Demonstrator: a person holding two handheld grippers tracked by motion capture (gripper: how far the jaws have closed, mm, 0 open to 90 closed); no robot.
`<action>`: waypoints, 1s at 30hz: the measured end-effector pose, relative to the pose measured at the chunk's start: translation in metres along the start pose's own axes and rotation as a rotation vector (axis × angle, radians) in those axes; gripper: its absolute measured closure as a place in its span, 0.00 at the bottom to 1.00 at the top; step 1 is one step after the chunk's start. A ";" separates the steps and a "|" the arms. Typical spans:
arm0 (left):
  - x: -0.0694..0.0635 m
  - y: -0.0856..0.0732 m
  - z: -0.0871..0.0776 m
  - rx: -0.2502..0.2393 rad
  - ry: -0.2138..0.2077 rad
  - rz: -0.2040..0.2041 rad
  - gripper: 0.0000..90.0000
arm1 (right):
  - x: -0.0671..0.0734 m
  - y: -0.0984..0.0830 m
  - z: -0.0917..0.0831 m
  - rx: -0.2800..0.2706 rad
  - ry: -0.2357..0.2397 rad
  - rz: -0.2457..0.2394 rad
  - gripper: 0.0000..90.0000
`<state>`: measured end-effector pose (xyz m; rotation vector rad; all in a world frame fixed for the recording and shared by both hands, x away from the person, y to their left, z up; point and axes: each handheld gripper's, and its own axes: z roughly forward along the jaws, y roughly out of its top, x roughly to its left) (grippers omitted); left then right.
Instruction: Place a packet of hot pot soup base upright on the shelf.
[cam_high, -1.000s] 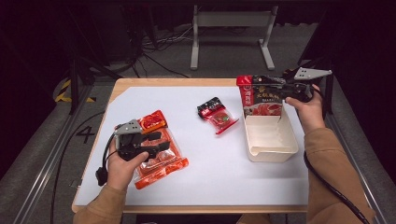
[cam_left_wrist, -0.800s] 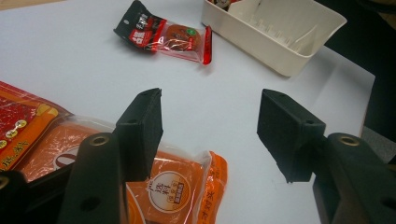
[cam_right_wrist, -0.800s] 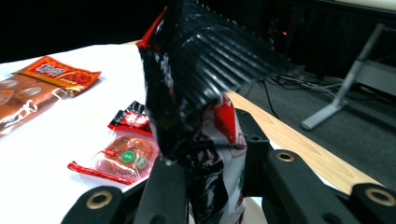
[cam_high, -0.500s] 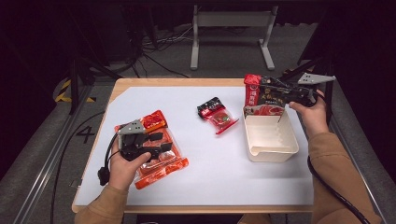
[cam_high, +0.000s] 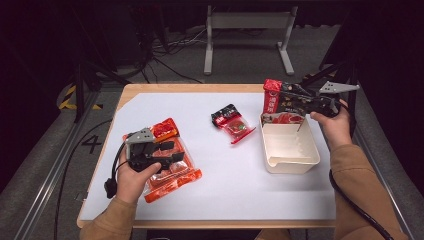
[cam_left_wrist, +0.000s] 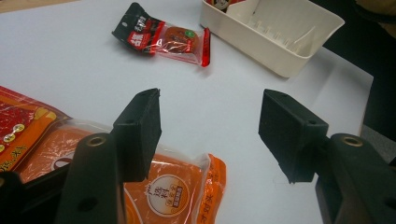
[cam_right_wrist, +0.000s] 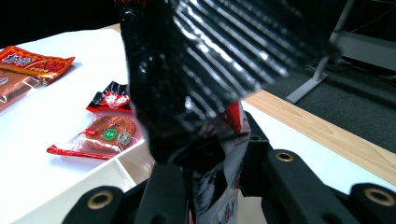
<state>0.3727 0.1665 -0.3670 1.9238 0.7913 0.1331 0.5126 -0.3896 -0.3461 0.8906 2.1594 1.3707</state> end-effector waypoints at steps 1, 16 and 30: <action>0.000 0.000 0.000 0.002 -0.001 -0.004 0.45 | 0.000 0.001 0.000 0.006 -0.002 0.004 0.85; 0.003 0.001 0.001 0.002 0.007 -0.004 0.43 | 0.007 0.003 -0.014 0.020 -0.087 0.092 0.35; 0.015 0.000 -0.019 -0.026 0.060 0.022 0.38 | 0.040 -0.003 -0.051 0.025 -0.140 0.129 0.26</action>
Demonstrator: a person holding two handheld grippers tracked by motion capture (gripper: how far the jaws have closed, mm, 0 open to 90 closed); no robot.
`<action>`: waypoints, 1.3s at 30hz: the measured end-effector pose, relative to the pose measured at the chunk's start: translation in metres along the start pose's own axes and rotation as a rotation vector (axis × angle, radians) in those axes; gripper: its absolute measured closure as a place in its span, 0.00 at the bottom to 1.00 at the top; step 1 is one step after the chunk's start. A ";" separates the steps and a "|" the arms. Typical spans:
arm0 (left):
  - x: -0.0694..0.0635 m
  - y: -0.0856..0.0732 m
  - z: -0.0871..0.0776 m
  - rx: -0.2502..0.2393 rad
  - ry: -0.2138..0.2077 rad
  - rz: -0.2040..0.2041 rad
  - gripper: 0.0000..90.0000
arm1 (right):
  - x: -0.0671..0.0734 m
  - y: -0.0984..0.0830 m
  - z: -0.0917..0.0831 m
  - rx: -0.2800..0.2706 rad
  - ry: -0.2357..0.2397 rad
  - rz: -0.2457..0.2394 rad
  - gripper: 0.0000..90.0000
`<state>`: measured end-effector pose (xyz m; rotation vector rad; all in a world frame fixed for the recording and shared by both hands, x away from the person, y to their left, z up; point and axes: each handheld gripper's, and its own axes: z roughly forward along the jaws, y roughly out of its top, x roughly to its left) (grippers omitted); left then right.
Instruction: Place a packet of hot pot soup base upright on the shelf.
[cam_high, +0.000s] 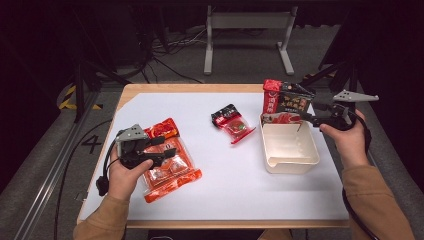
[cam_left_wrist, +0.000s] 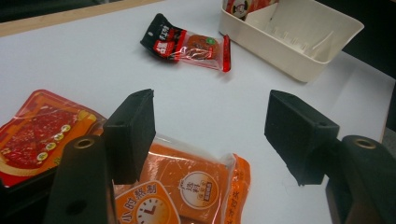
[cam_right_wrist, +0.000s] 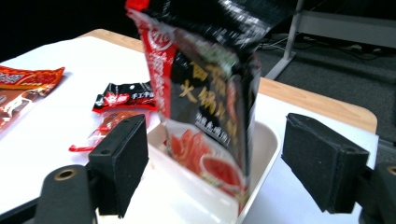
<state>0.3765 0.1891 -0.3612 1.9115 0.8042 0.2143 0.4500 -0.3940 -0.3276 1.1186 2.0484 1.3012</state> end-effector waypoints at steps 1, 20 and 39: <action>0.001 -0.001 -0.002 -0.002 0.001 -0.002 0.38 | 0.002 -0.002 -0.003 -0.002 -0.005 -0.006 0.26; 0.013 -0.020 -0.022 0.001 0.036 -0.019 0.34 | 0.070 -0.017 -0.024 -0.060 0.093 -0.042 0.25; 0.024 -0.024 -0.025 0.013 0.075 0.020 0.27 | 0.110 -0.025 -0.021 -0.065 0.180 -0.077 0.25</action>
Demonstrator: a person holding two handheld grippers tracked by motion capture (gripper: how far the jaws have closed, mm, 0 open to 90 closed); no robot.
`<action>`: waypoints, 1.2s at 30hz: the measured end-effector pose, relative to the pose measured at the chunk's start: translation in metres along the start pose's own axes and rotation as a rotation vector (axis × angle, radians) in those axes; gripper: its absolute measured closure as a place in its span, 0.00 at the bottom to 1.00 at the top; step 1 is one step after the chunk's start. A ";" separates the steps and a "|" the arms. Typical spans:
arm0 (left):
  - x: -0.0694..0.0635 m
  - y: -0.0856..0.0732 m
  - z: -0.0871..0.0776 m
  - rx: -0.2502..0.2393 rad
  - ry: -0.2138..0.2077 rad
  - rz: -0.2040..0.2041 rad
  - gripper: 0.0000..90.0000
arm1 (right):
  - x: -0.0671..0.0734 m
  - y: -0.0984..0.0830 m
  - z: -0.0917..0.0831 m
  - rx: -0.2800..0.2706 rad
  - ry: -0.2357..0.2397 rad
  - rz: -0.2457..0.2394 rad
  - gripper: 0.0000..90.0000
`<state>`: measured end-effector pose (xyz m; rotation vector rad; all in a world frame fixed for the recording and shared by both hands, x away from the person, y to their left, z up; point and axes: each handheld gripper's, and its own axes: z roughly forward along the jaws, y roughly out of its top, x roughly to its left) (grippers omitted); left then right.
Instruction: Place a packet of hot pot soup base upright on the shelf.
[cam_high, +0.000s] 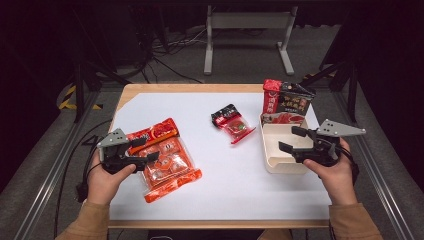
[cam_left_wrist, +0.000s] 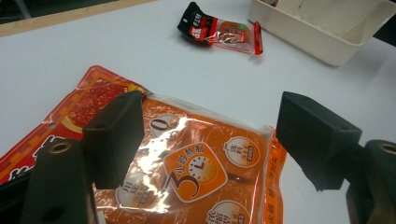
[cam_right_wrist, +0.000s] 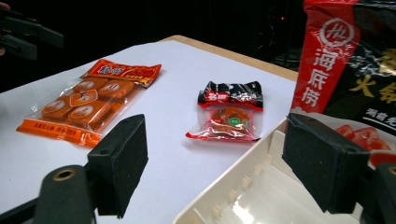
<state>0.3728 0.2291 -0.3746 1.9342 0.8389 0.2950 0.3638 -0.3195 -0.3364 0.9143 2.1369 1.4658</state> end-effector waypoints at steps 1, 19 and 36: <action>0.001 0.000 0.000 0.007 -0.004 -0.004 0.27 | 0.001 0.000 0.001 0.000 0.004 -0.002 0.25; 0.023 -0.009 -0.007 0.007 0.087 -0.003 0.26 | 0.028 -0.021 0.024 -0.020 0.105 -0.021 0.30; 0.052 -0.016 -0.013 -0.010 0.159 -0.099 0.27 | 0.050 -0.036 0.047 0.076 0.134 -0.072 0.39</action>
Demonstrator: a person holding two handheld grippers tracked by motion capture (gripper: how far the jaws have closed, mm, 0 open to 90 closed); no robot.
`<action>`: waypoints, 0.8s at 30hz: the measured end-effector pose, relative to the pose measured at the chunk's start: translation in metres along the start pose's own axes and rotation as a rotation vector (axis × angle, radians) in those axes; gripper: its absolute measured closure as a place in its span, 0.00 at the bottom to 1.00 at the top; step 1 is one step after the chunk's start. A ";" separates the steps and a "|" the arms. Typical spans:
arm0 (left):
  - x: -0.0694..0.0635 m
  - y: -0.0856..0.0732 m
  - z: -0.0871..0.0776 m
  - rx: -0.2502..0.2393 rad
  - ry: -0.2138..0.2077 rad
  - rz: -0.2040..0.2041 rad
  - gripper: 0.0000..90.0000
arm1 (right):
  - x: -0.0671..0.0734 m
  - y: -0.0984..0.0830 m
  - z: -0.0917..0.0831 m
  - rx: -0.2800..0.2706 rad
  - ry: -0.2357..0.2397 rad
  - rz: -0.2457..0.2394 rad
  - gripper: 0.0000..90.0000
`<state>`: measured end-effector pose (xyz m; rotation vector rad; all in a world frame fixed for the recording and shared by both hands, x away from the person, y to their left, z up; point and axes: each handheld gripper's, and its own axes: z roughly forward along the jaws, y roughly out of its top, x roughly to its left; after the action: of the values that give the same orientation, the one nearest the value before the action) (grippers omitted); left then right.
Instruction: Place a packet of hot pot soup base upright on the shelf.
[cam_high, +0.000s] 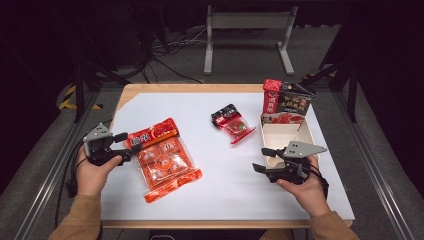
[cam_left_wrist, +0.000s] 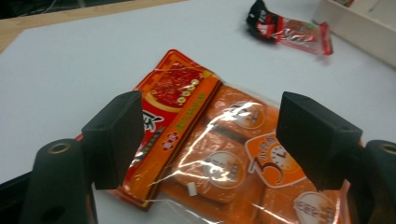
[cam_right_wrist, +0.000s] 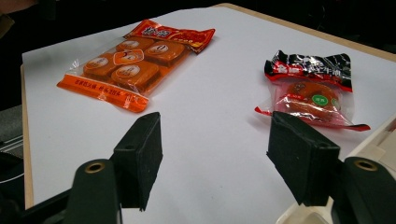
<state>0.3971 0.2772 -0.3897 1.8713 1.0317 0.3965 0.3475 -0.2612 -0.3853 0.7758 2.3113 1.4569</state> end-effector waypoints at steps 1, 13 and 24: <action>0.003 0.000 0.000 -0.004 0.003 -0.006 0.27 | 0.000 0.000 0.000 0.001 0.001 0.003 0.39; 0.031 0.004 0.015 0.036 0.059 -0.061 0.26 | 0.003 0.003 0.001 -0.005 0.003 -0.001 0.37; 0.054 0.002 0.041 0.078 0.065 -0.161 0.25 | 0.005 0.003 0.004 -0.002 0.017 -0.006 0.35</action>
<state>0.4561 0.2956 -0.4173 1.8380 1.2476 0.3280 0.3467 -0.2545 -0.3841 0.7586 2.3225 1.4681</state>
